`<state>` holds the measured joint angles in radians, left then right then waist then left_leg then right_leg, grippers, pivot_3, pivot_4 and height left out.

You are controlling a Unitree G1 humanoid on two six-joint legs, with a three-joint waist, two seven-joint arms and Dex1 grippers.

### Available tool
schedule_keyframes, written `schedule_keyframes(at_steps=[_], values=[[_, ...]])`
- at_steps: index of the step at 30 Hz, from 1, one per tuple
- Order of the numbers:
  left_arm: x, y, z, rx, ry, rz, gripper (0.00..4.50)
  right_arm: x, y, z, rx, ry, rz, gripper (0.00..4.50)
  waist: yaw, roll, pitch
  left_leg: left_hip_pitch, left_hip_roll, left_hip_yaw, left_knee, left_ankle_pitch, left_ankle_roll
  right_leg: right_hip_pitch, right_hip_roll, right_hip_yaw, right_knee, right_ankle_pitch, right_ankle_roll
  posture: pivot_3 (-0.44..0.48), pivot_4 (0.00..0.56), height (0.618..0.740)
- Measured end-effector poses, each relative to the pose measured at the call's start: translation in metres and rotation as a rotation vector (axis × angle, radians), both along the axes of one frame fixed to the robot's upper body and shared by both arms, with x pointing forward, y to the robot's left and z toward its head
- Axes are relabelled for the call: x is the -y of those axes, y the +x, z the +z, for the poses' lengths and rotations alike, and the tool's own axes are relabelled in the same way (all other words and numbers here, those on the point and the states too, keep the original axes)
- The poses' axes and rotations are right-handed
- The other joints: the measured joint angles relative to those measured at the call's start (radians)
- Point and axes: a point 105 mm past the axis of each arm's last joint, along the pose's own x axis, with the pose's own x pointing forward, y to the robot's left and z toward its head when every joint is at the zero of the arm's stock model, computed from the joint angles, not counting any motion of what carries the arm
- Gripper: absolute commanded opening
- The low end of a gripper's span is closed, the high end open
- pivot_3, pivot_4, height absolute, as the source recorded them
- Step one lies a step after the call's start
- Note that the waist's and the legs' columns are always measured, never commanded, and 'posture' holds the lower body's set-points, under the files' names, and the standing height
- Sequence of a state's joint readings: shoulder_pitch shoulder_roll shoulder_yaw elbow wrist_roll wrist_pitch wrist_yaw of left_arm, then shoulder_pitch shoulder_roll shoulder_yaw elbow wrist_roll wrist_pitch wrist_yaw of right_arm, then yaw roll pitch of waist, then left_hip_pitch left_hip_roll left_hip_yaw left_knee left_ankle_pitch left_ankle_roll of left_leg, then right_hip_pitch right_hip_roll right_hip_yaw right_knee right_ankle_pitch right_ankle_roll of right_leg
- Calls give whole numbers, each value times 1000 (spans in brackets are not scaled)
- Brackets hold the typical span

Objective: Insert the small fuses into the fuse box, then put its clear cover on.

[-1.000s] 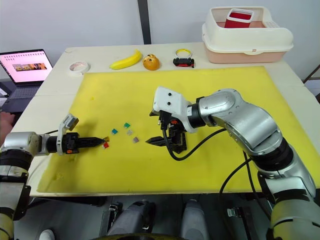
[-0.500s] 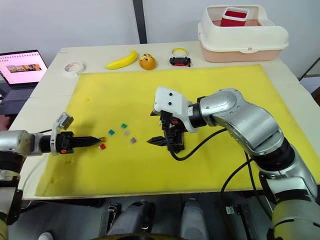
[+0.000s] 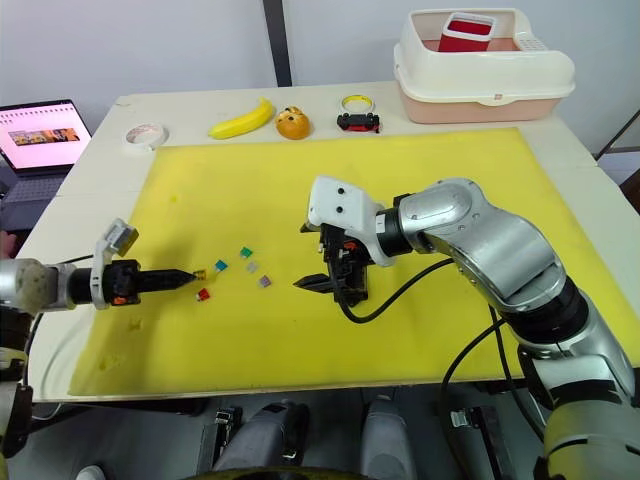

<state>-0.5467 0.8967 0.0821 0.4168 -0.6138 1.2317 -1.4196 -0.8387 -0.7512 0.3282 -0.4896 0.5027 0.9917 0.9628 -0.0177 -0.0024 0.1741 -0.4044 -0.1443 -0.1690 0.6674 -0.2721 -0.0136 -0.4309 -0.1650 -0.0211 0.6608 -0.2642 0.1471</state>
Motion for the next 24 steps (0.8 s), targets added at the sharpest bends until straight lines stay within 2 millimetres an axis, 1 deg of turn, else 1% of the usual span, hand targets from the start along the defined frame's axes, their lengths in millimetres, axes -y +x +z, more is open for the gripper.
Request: schedule_keyframes(at_steps=[4,6,7,10,12,14,18,24], values=[[18,2,36,94,-54,-45,35,1,-5,1,-110,143,-38,4500,5,-1,0,-1,0,0,0,0,0,0,0,0,0,0,0,0,150,740],[30,4,56,153,-102,-68,35,6,-6,7,-182,245,-82,4500,5,-2,0,-1,0,0,0,0,0,0,0,0,0,0,0,0,150,740],[33,5,59,165,-113,-76,35,7,-6,10,-192,268,-88,4500,5,-2,0,0,0,0,0,0,0,0,0,0,0,0,0,0,150,740],[59,6,79,224,-185,-140,35,11,-4,29,-283,446,-141,4500,4,-2,0,0,0,-1,0,0,0,1,0,1,0,0,0,0,150,740],[72,7,89,261,-213,-172,35,15,0,40,-312,523,-175,4500,2,-2,0,0,0,0,0,0,0,0,0,2,0,0,-1,0,150,740],[88,8,104,317,-269,-203,35,21,3,54,-341,616,-206,4500,2,-2,0,0,0,-1,0,0,0,0,0,2,0,0,-1,0,150,740],[109,9,120,378,-347,-244,35,25,0,62,-392,695,-221,4500,1,-2,0,0,0,0,0,0,0,0,0,2,0,0,-1,0,150,740],[131,9,135,427,-451,-271,35,28,-1,66,-412,723,-267,4500,0,-2,0,0,0,1,0,0,0,0,0,4,0,0,-1,0,150,740]])
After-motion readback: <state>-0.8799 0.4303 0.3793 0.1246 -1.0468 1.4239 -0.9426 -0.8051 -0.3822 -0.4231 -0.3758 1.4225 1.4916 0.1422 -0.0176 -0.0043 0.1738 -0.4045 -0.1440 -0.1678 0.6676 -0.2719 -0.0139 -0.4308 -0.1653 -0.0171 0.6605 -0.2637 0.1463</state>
